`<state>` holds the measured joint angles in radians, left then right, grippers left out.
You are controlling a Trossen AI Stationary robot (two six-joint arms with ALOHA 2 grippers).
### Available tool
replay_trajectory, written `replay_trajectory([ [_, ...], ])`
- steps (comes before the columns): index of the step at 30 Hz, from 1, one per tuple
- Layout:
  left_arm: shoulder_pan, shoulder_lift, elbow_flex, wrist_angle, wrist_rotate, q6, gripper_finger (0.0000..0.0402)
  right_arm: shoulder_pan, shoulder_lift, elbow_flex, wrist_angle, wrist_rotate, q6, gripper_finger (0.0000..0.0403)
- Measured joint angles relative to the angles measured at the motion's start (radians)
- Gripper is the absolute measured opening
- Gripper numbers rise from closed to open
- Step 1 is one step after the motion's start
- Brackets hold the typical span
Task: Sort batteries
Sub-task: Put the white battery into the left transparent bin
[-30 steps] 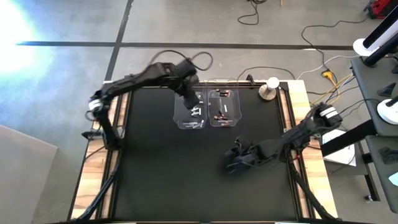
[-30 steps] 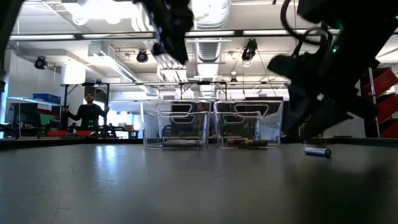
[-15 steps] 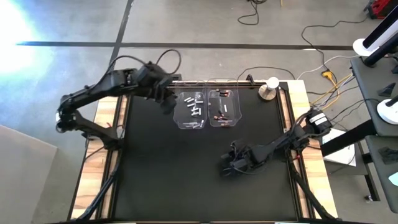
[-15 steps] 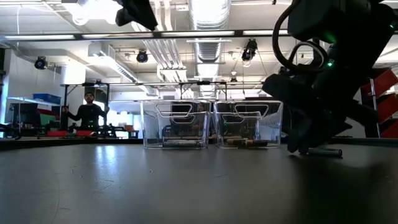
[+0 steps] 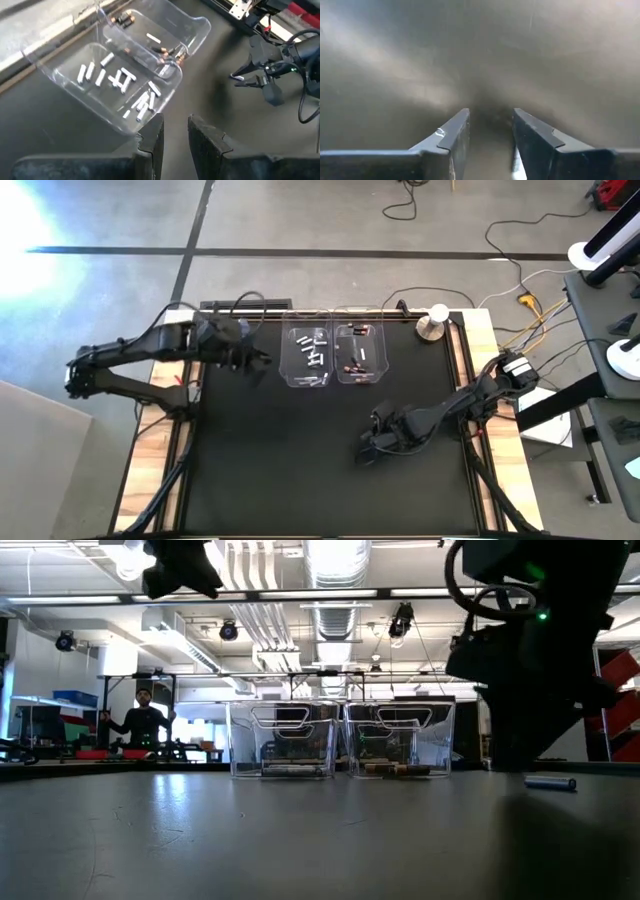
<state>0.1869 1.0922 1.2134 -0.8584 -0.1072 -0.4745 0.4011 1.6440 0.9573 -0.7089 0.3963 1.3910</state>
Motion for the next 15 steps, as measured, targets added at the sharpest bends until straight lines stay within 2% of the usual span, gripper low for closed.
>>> replay_trajectory([
  [3, -0.061, -0.05, -0.081, 0.048, -0.047, -0.074, 0.0069, 0.0, 0.0, -0.005, -0.031, -0.041, 0.027, 0.0149],
  [8, -0.137, -0.11, -0.194, 0.135, -0.067, -0.163, 0.0078, 0.0, -0.005, -0.002, -0.18, -0.016, 0.128, 0.0157],
  [11, -0.155, -0.122, -0.24, 0.164, -0.067, -0.209, 0.0094, 0.001, -0.037, 0.007, -0.253, -0.009, 0.143, 0.0162],
  [15, -0.156, -0.114, -0.275, 0.18, -0.067, -0.253, 0.0124, -0.005, -0.083, -0.039, -0.259, -0.046, 0.156, 0.0169],
])
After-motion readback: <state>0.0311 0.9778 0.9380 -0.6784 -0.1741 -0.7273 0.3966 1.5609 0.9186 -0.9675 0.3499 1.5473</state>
